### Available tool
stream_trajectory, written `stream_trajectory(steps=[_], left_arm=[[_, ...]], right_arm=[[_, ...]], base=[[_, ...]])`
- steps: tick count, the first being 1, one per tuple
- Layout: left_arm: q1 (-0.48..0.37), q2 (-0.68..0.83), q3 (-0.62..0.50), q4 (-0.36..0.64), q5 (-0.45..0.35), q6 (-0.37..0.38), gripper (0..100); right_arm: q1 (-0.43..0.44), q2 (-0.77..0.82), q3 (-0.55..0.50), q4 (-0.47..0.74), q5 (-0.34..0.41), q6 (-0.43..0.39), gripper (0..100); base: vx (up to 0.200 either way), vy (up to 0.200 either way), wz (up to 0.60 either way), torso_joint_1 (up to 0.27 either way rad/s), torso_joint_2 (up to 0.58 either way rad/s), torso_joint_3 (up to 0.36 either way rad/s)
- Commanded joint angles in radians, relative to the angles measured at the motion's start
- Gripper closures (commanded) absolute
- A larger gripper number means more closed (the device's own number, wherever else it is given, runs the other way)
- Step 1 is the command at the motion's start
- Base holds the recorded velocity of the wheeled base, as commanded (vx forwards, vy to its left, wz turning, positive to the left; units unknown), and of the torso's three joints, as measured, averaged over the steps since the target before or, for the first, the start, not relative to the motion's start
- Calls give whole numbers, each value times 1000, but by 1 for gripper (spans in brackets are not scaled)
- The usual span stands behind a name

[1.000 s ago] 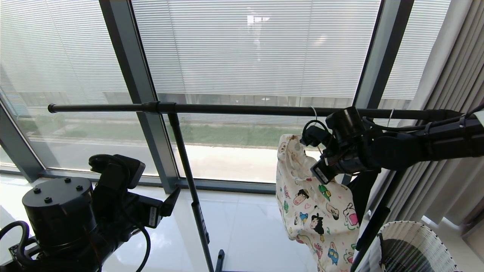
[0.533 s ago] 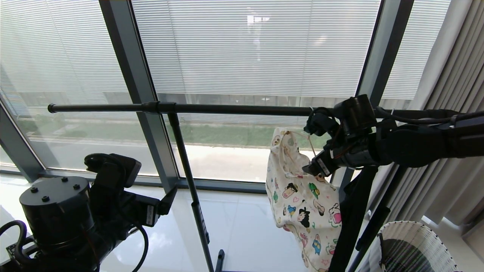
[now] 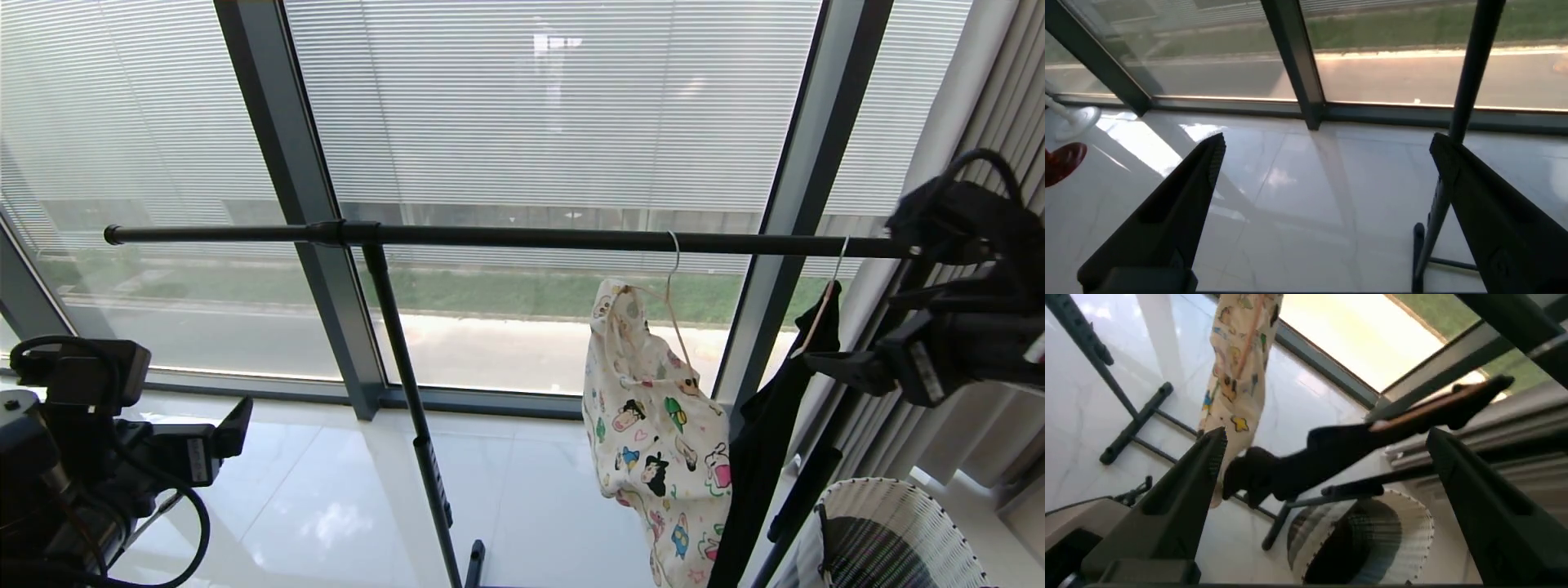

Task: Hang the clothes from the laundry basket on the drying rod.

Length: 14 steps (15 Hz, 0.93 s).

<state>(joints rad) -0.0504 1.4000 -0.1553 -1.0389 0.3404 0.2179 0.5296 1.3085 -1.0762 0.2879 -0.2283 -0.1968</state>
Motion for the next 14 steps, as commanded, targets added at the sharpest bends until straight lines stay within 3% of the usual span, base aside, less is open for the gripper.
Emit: stream_trajectory(steps=[1,4,7,10,12,14], left_arm=[[40,-76,19,-1,-1,3,0],[40,-113,54,-1,2,0,0],[40,-216,151,-1,5,0,0],[67,-283,155,31,75,-11,0],[66,-314,155,33,117,-49,0],[64,-444,155,65,154,-74,0]], right_arm=[[-126,-273,90,94,-19,-1,0],[-241,-385,248,82,-71,-72,0],[-339,-496,473,-90,-77,-75,0],[-496,-634,650,-130,-72,-79,0],[-520,-712,725,-133,-69,-76,0],[-520,-905,840,-138,-32,-62,0]], base=[[0,0,0,0,0,0],[0,0,0,0,0,0],[0,0,0,0,0,0],[0,0,0,0,0,0],[0,0,0,0,0,0],[0,0,0,0,0,0]])
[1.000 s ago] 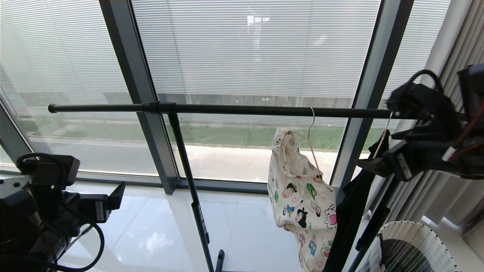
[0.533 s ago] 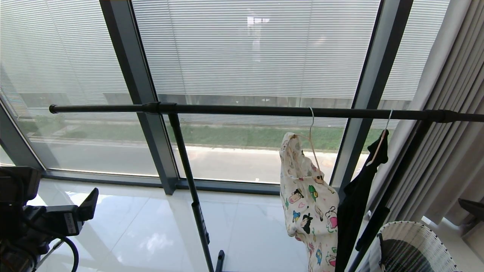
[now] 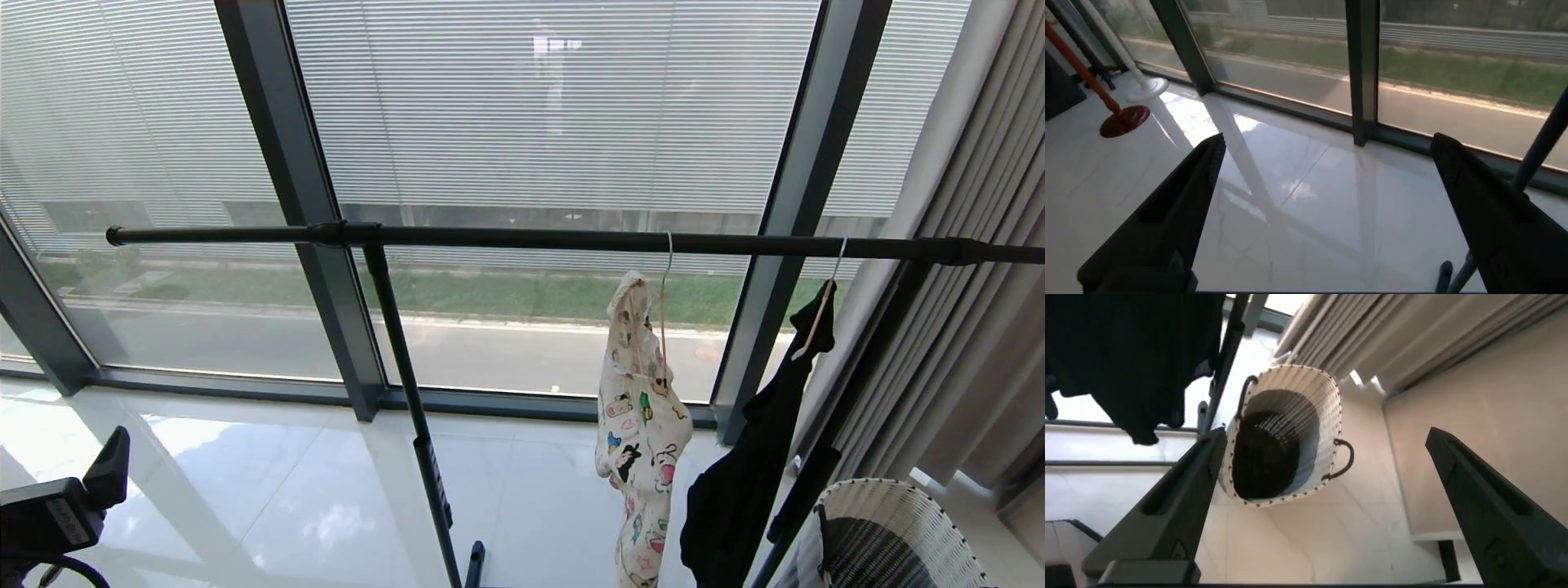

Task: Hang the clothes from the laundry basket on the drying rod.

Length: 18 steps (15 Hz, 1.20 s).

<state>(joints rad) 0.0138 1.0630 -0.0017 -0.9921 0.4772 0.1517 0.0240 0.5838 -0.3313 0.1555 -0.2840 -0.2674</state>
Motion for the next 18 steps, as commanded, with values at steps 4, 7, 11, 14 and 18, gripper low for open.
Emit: stream_trajectory(steps=[4,7,11,14,18], left_arm=[[-2,-471,2,356,17,23,0],[0,-1042,2,866,14,117,0],[-5,-1063,-6,942,32,91,0],[-5,-1063,-6,942,32,97,0],[-5,-1063,2,925,-77,8,0]], right_arm=[[-15,-538,225,1,98,25,0],[-19,-584,256,-40,69,86,0],[-19,-584,291,-120,75,100,0],[-19,-584,310,-134,69,198,0],[-19,-584,331,-211,213,159,0]], base=[[0,0,0,0,0,0],[0,0,0,0,0,0],[0,0,0,0,0,0],[0,0,0,0,0,0],[0,0,0,0,0,0]])
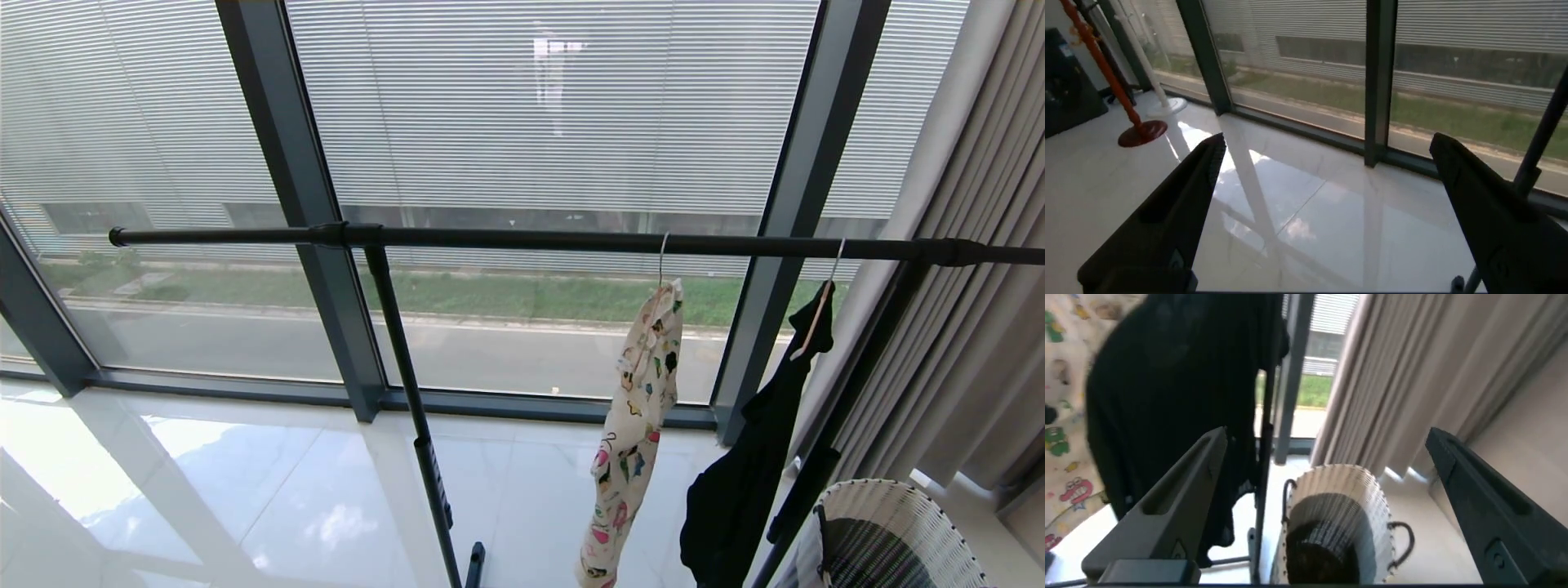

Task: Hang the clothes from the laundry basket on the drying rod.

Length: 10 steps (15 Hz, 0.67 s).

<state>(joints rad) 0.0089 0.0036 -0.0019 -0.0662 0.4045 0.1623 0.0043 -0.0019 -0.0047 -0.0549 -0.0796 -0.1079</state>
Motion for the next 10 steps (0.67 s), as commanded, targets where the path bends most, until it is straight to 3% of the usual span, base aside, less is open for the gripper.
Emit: stream_trajectory(steps=[1,2,4,5,6,8,10], left_arm=[[0,-4,2,2,-72,-66,0],[0,-4,2,8,-205,-187,0],[0,-4,-16,69,-395,-225,0],[0,-4,-7,74,-431,-219,0],[0,-4,-1,74,-426,-199,0],[0,-4,-3,77,-427,-193,0],[0,-4,-3,77,-426,-201,0]], right_arm=[[2,2,5,1,81,10,0],[2,2,5,30,190,27,0],[0,2,5,40,193,28,0],[0,2,5,43,164,31,0],[2,2,5,44,80,39,0],[0,2,5,44,78,88,0],[2,2,5,44,86,71,0]], base=[[0,0,0,0,0,0],[0,0,0,0,0,0],[0,0,0,0,0,0],[0,0,0,0,0,0],[0,0,0,0,0,0],[0,0,0,0,0,0],[0,0,0,0,0,0]])
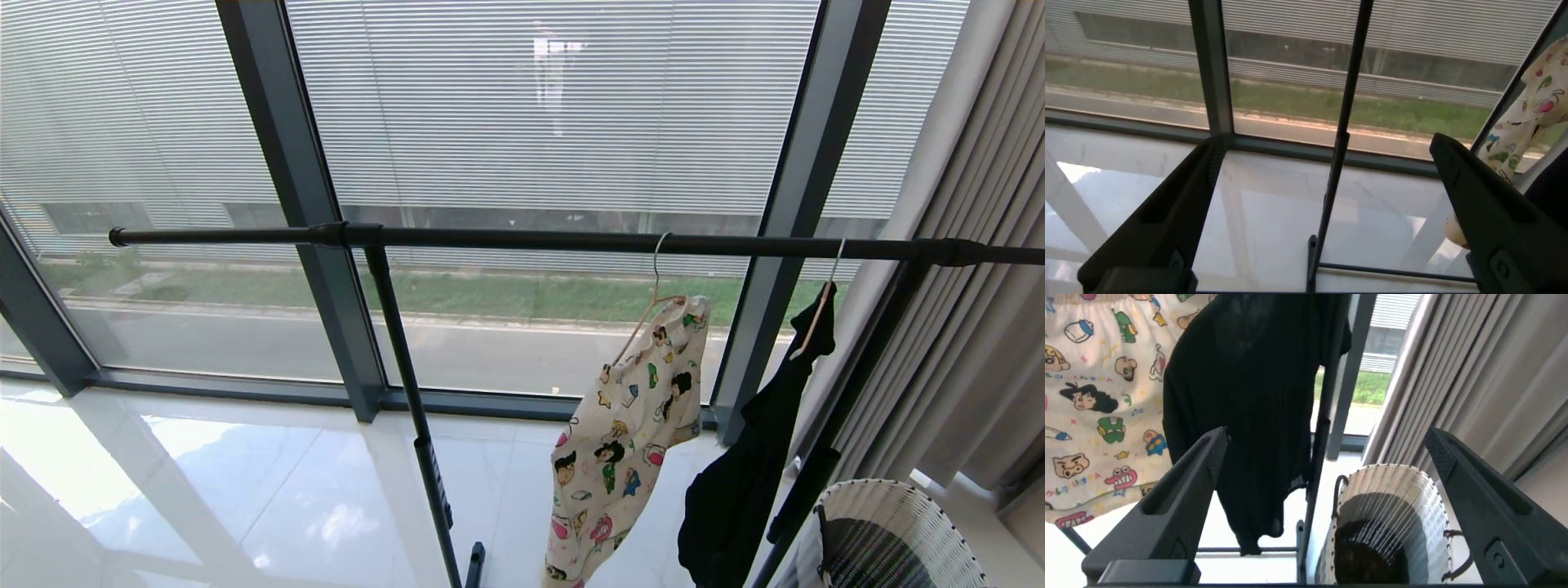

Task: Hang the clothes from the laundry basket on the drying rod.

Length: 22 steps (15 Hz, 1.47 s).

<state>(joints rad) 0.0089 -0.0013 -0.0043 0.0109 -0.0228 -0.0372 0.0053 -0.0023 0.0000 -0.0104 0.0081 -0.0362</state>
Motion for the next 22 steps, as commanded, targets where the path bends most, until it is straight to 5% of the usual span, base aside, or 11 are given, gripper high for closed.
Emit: stream_trajectory(steps=[1,22], left_arm=[[0,1,0,0,1,-1,0],[0,1,0,1,1,-1,0]], right_arm=[[1,2,0,3,15,-10,0],[1,2,0,6,15,-30,0]], base=[[0,0,0,0,0,0],[0,0,0,0,0,0]])
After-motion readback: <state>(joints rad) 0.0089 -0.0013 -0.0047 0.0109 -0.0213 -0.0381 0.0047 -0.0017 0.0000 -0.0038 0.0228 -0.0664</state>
